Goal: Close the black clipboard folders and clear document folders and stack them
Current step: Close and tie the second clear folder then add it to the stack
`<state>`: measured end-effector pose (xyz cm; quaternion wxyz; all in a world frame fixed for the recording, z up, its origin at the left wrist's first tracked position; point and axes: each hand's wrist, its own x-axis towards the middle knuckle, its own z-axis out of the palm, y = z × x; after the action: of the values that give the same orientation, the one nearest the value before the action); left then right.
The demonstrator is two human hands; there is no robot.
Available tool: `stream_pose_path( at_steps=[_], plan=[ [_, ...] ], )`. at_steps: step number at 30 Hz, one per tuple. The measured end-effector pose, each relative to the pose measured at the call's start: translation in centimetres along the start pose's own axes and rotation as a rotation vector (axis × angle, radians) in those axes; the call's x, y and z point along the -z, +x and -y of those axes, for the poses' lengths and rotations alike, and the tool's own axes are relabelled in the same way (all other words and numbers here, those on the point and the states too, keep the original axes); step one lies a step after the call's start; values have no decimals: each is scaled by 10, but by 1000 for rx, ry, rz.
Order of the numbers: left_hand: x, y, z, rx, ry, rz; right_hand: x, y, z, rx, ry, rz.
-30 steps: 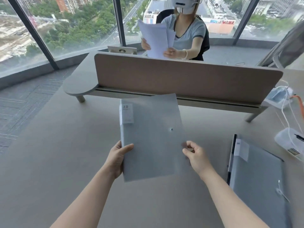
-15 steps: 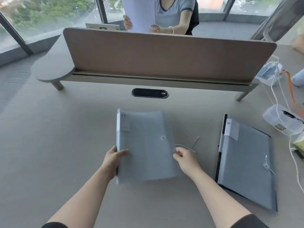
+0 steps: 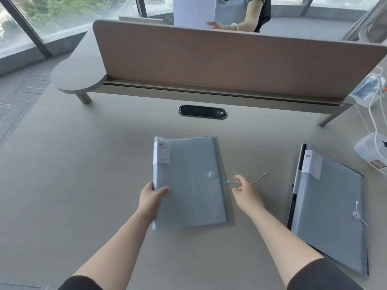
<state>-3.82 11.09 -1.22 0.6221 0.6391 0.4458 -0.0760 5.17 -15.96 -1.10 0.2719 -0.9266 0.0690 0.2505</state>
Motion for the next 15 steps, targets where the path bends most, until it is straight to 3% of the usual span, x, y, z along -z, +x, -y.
stream_pose_path(
  at_steps=[10,15],
  plan=[
    [-4,-3,-3,-116,347,-139,-4,8,6,-36,-308,-106],
    [-10,2,-4,-247,800,-257,1,8,13,-17,-306,-89]
  ],
)
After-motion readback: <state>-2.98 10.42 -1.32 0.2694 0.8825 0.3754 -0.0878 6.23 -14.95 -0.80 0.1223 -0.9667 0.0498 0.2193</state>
